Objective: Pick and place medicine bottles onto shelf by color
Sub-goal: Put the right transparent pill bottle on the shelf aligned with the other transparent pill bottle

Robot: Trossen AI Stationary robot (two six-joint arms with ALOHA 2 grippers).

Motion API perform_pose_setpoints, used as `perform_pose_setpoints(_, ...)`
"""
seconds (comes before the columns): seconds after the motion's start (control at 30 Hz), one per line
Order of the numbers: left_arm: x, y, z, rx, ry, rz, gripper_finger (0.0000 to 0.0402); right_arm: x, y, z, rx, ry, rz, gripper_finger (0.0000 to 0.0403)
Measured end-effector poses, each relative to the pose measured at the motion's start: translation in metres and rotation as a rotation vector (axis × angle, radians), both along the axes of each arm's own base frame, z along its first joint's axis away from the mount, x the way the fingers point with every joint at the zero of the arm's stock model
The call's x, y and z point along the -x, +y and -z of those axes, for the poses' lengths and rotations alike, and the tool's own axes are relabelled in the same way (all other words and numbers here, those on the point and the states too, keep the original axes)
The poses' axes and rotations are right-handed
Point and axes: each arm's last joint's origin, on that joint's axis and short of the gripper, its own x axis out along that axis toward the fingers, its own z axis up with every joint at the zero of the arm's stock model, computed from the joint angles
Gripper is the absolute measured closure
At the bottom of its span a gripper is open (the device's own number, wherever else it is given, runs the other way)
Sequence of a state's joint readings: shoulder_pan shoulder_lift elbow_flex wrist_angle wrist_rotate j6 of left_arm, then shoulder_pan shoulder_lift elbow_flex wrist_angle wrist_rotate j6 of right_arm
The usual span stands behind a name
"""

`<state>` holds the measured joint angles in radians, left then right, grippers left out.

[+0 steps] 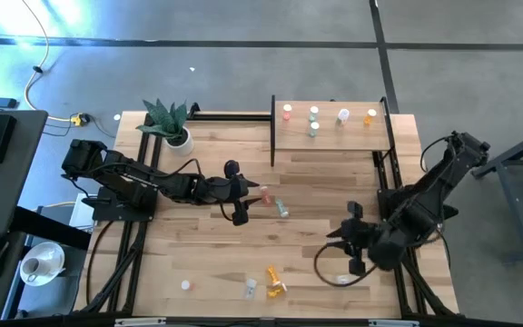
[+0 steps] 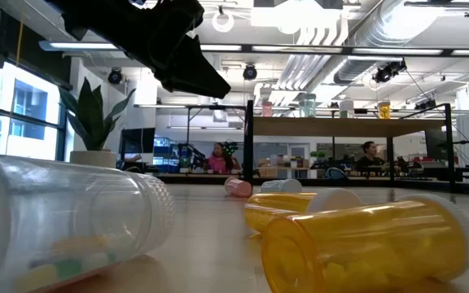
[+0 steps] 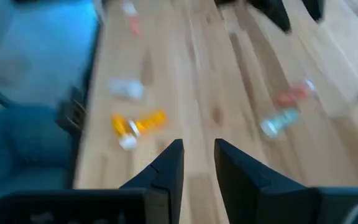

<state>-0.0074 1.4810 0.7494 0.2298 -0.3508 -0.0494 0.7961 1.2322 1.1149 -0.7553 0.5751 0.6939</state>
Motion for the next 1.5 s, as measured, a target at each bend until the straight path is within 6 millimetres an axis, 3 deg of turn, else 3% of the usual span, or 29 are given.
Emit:
perform_pose_setpoints(0.13,0.0,0.0,0.0,0.0,0.0,0.0,0.0206,-0.001,0.002,0.009,0.067,0.198,0.093,0.0323)
perform_pose_setpoints(0.3,0.0,0.0,0.0,0.0,0.0,0.0,0.0206,-0.004,0.008,0.032,0.021,0.406,0.193,0.0316)
perform_pose_setpoints(0.5,0.0,0.0,0.0,0.003,-0.001,-0.002,0.0206,-0.012,0.023,0.052,-0.087,0.546,0.23,0.0259)
perform_pose_setpoints(0.73,0.0,0.0,0.0,0.003,-0.001,-0.002,0.0206,-0.022,0.041,0.069,-0.21,0.643,0.216,0.0171)
perform_pose_setpoints(0.9,0.0,0.0,0.0,0.016,-0.006,-0.009,0.0206,-0.027,0.05,0.08,-0.268,0.697,0.241,0.0134)
perform_pose_setpoints(1.2,0.0,0.0,0.0,0.025,-0.01,-0.012,0.0206,-0.024,0.064,0.094,-0.284,0.723,0.294,0.0127)
perform_pose_setpoints(1.5,0.0,0.0,0.0,0.026,-0.009,-0.01,0.0206,-0.016,0.076,0.095,-0.298,0.659,0.329,0.0128)
